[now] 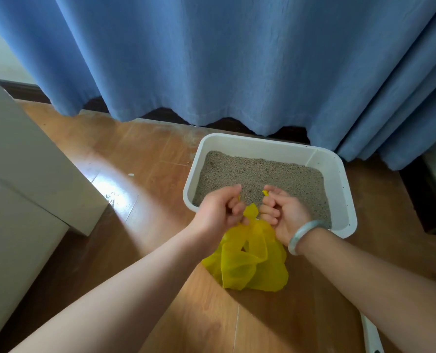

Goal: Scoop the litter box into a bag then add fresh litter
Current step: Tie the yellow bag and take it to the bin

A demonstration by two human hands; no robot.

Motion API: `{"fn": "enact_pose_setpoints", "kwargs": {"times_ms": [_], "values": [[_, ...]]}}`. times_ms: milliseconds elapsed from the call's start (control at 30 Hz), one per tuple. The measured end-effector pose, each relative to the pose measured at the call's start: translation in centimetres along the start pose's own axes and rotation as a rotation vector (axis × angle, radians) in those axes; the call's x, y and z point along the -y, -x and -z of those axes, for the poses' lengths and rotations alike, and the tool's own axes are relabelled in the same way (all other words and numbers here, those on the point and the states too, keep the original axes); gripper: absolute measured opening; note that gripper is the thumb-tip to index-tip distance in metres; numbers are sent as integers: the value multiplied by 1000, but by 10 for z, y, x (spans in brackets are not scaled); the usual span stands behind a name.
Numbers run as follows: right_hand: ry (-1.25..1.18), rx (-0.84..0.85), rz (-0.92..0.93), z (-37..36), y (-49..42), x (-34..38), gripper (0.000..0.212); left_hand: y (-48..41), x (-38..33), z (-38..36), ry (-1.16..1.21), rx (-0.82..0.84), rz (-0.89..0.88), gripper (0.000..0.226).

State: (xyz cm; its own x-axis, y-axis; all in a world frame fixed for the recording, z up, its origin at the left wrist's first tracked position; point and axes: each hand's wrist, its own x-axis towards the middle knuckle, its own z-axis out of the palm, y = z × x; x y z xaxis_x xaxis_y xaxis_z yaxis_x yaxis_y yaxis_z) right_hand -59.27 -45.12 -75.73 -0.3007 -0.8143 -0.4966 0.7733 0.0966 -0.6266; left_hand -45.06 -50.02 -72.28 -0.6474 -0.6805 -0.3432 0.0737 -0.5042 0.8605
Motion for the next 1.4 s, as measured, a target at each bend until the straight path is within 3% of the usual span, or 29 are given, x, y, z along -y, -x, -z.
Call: {"fn": "enact_pose_setpoints", "kwargs": {"times_ms": [100, 233, 333, 500, 633, 700, 833, 933, 1033, 1200, 1267, 1400], "values": [[462, 61, 151, 6, 0, -7, 20, -4, 26, 12, -515, -90, -180, 39], [1232, 208, 530, 23, 2, -22, 18, -7, 43, 33, -960, -111, -235, 42], [1499, 299, 645, 41, 2, -17, 6, -3, 44, 53, -1216, -61, -237, 39], [1751, 272, 580, 73, 4, -9, 4, 3, 41, 80, -1382, -18, -195, 40], [1739, 227, 559, 68, 1, -7, 6, 3, 44, 68, -1393, -47, -247, 40], [1651, 213, 588, 58, 2, -4, 5, 5, 42, 64, -1262, -97, -283, 36], [1036, 218, 341, 24, 14, 1, 14, 10, 23, 47, -877, -103, -299, 12], [718, 249, 177, 9, 19, 4, 16, 5, 17, 33, -577, -63, -209, 17], [854, 323, 125, 11, 20, 7, 15, 1, 20, 34, -730, 63, -138, 26], [1488, 435, 260, 27, 25, 10, 12, 1, 25, 46, -1146, 187, -88, 29], [1472, 418, 269, 30, 28, 10, 15, 3, 24, 47, -1140, 163, -108, 24], [1177, 394, 220, 21, 31, 11, 24, 5, 22, 36, -1039, 111, -207, 30]]}}
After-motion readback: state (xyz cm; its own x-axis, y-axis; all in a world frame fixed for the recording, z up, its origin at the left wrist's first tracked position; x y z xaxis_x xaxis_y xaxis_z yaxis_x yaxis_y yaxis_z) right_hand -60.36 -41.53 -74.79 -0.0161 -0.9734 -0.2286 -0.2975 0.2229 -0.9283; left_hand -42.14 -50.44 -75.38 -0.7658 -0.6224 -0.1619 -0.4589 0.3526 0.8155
